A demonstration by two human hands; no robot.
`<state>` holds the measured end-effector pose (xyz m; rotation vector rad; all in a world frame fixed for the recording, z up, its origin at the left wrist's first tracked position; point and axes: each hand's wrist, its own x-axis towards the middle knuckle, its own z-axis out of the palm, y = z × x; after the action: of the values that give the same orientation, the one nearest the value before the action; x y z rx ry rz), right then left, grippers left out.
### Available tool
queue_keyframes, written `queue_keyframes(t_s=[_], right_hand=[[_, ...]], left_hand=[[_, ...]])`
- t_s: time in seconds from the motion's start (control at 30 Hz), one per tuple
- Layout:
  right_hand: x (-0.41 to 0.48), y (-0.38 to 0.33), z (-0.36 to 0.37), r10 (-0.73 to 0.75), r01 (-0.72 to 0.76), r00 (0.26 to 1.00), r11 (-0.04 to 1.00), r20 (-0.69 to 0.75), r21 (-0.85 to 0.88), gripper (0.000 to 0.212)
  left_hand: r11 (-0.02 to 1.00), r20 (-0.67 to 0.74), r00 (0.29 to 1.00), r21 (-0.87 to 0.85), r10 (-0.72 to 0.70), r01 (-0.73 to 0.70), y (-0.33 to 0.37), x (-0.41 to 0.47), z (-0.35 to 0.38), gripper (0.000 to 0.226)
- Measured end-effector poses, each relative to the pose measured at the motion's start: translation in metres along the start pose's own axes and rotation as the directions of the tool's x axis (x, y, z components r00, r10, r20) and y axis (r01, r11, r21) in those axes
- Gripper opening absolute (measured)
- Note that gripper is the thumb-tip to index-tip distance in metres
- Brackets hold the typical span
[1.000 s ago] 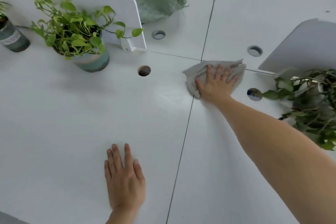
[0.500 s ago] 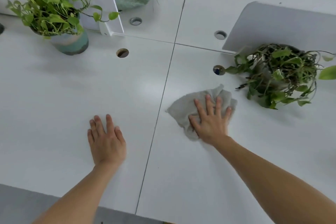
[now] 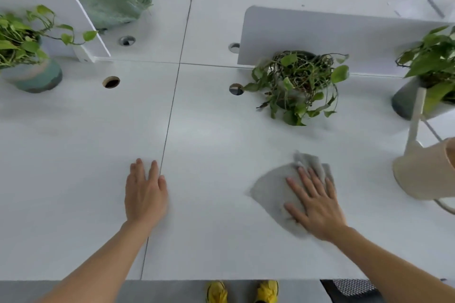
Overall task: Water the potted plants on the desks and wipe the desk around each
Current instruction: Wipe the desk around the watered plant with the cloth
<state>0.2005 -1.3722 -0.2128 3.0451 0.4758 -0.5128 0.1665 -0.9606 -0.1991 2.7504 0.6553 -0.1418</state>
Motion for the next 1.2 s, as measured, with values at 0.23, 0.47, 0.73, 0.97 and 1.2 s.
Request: queue_keyframes(t_s=[0.23,0.47,0.73,0.97,1.2], right_hand=[[0.070,0.026,-0.031,0.708,-0.719,0.688,0.633,0.160,0.287,0.076],[-0.020,-0.007,0.018,-0.098,0.099,0.995,0.994,-0.030,0.048,0.074],[0.122,0.120,-0.032,0.307,-0.304,0.951,0.949,-0.030,0.078,0.076],[0.262,0.163,-0.102,0.434,-0.432,0.901,0.892,0.022,0.135,0.092],[0.253,0.147,-0.091,0.398,-0.396,0.917,0.910,0.017,0.124,0.097]], left_hand=[[0.988,0.022,0.988,0.007,0.154,-0.154,0.082,0.012,0.020,0.050],[0.998,0.058,0.997,0.054,0.041,-0.044,0.134,0.021,0.048,0.055],[0.989,-0.040,0.996,0.122,-0.075,0.080,0.158,0.024,0.078,0.057],[0.985,-0.110,0.992,0.157,-0.058,0.075,0.156,0.025,0.087,0.062],[0.978,-0.094,0.993,0.189,-0.071,0.088,0.156,0.028,0.086,0.063]])
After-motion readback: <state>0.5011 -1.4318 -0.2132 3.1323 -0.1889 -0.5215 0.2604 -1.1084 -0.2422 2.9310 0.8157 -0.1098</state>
